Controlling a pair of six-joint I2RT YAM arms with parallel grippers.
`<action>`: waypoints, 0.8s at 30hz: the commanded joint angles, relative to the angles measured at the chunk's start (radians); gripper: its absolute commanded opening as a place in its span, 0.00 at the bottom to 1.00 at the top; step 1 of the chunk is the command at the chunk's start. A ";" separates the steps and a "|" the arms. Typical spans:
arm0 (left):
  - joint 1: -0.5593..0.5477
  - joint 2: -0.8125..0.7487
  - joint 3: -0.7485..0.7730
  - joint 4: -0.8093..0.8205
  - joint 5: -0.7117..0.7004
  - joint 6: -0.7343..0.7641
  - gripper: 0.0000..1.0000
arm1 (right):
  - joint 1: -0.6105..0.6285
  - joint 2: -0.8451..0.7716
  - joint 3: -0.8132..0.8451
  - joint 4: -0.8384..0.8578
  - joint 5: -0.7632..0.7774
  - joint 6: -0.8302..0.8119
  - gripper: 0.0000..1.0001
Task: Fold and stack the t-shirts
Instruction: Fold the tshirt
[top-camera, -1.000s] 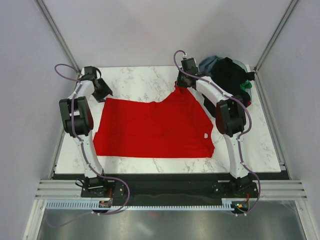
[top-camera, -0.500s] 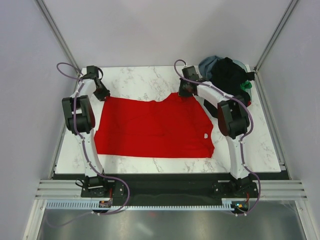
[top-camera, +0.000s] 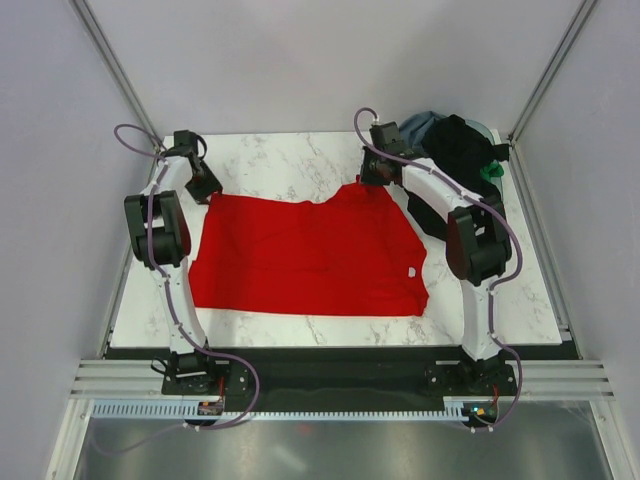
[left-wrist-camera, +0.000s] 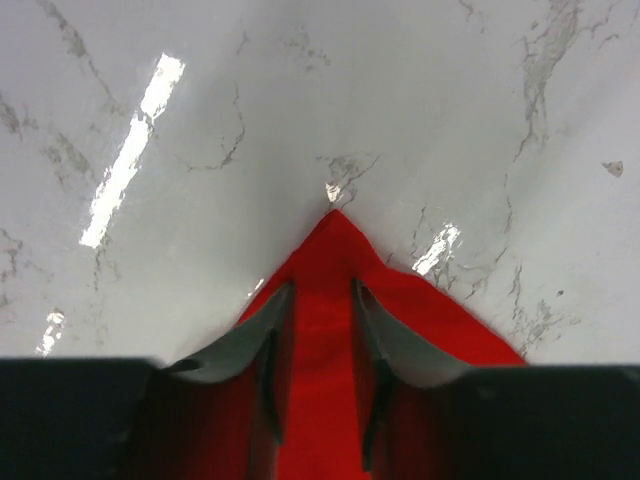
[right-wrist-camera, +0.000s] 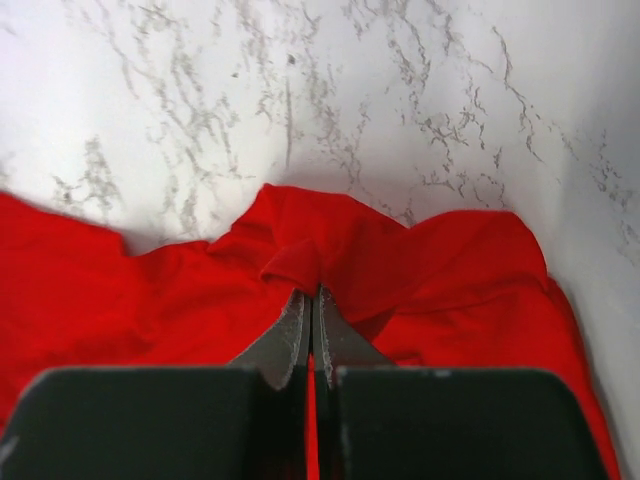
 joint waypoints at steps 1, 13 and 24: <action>-0.006 -0.070 0.060 -0.031 0.004 -0.005 0.57 | -0.002 -0.108 0.024 -0.016 -0.027 -0.014 0.00; -0.024 0.077 0.207 -0.062 -0.023 0.007 0.68 | -0.002 -0.142 -0.063 -0.018 -0.042 -0.018 0.00; -0.049 0.145 0.205 -0.092 -0.109 -0.005 0.58 | -0.003 -0.128 -0.111 -0.010 -0.047 -0.026 0.00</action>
